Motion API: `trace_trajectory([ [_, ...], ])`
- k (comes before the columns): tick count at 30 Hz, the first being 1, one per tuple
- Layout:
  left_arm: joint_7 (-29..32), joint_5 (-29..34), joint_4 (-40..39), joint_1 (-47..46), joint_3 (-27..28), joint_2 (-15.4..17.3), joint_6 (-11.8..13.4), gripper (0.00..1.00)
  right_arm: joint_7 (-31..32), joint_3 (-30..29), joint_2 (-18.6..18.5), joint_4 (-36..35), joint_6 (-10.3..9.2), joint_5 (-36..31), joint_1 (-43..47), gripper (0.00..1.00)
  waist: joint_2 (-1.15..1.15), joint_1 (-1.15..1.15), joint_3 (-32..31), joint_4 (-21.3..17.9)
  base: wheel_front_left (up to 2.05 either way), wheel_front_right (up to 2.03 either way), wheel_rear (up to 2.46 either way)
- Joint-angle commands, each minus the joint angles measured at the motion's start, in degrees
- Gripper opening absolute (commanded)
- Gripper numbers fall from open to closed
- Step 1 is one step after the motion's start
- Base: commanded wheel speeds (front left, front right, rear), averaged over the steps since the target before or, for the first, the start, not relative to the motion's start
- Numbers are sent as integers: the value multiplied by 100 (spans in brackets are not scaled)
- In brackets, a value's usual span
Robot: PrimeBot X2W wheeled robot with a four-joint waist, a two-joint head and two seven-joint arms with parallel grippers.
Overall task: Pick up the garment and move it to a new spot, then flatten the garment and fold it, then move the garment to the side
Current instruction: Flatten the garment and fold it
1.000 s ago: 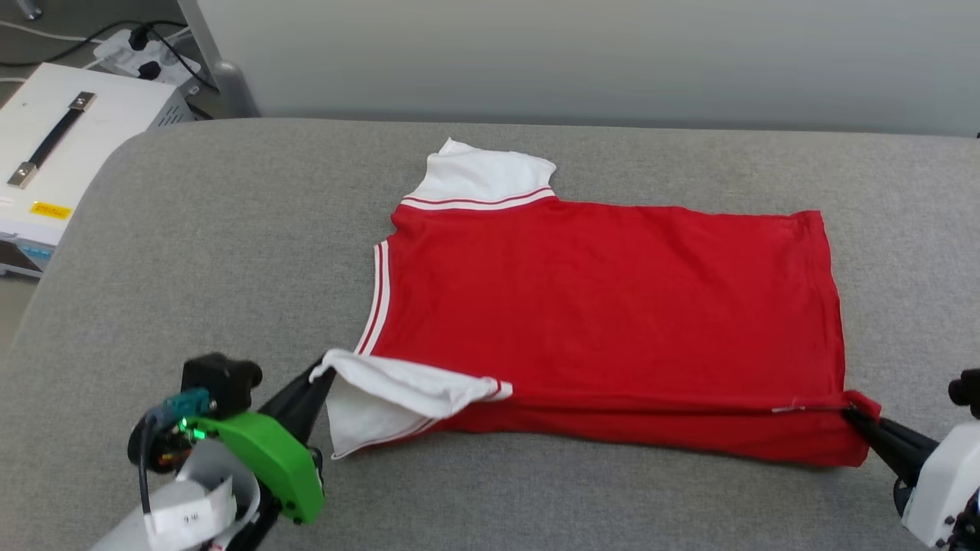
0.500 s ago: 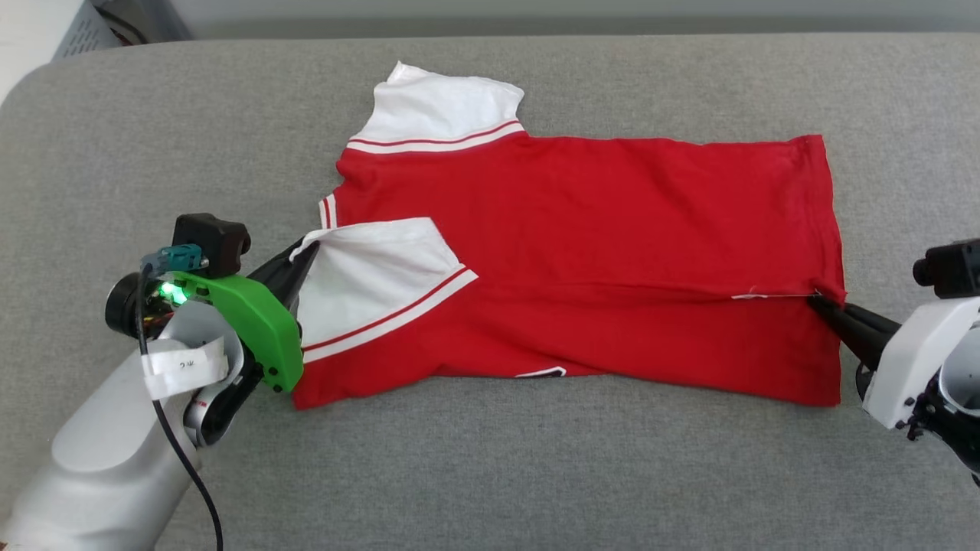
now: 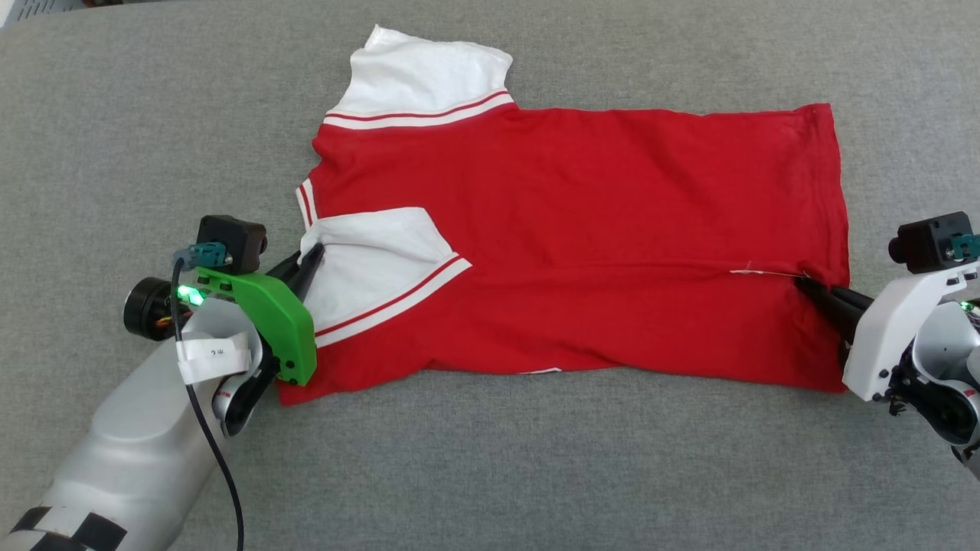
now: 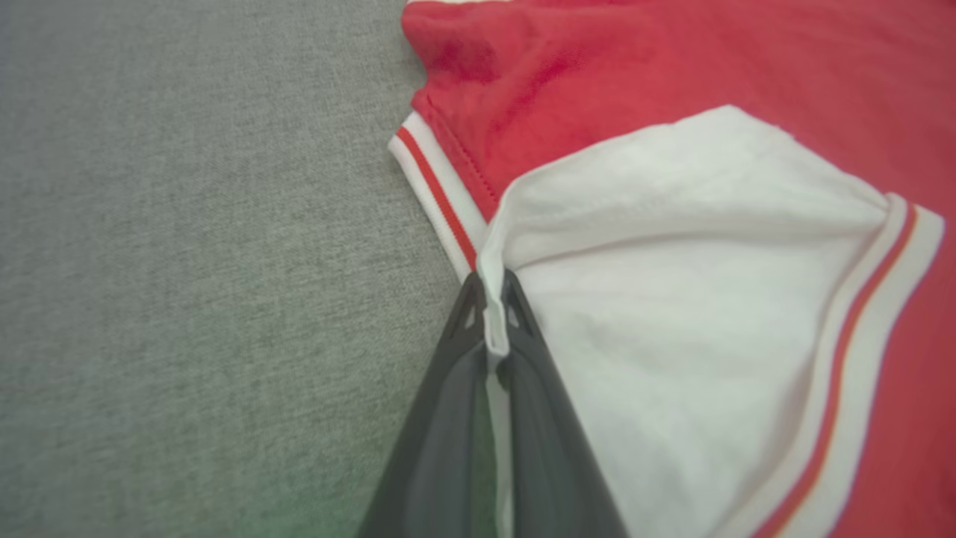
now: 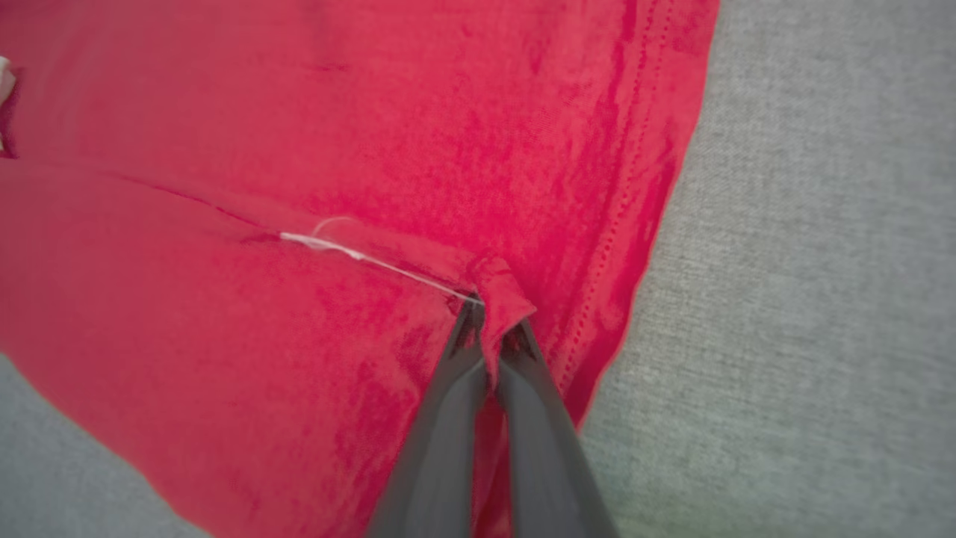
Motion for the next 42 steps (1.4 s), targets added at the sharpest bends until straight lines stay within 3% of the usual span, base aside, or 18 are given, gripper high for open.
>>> trace_trajectory([
  [1, -24, -93, 141, 40, -148, -68, -16, 100, -68, 63, 26, 85, -6, 43, -23, 49, 0, 0, -86, 46, 0, 0, 0],
  [2, -114, -118, 198, 10, -177, -80, -16, 100, -159, 72, -5, 98, -6, 38, -15, 100, 0, 0, -129, 68, 0, 0, 0],
  [7, -427, -227, 250, -169, -284, -48, -17, 100, -663, -33, -221, -45, -6, 71, 197, 100, 0, 0, -393, 216, 0, 0, 0],
  [12, -317, -403, 1, -379, -399, 194, -17, 100, -1033, -257, -484, -441, -6, 141, 610, 100, 0, 0, -675, 342, 0, 0, 0],
  [17, 357, -625, -367, -604, -542, 493, -17, 100, -1231, -562, -595, -722, -6, 128, 946, 100, 0, 0, -875, 412, 0, 0, 0],
  [23, 2181, -1005, -1101, -875, -1170, 826, -17, 100, -1152, -841, -549, -941, -6, -14, 1274, 100, 0, 0, -1053, 491, 0, 0, 0],
  [27, 3034, -1267, -1409, -1021, -1459, 934, -17, 100, -1083, -1015, -430, -1011, -6, -141, 1420, 100, 0, 0, -1076, 528, 0, 0, 0],
  [33, 3663, -1560, -1276, -953, -1740, 854, -17, 100, -915, -1220, -236, -1135, -6, -311, 1481, 100, 0, 0, -994, 454, 0, 0, 0],
  [42, 3824, -1793, -805, -638, -1997, 635, -17, 100, -686, -1382, 15, -1209, -6, -512, 1419, 100, 0, 0, -787, 263, 0, 0, 0],
])
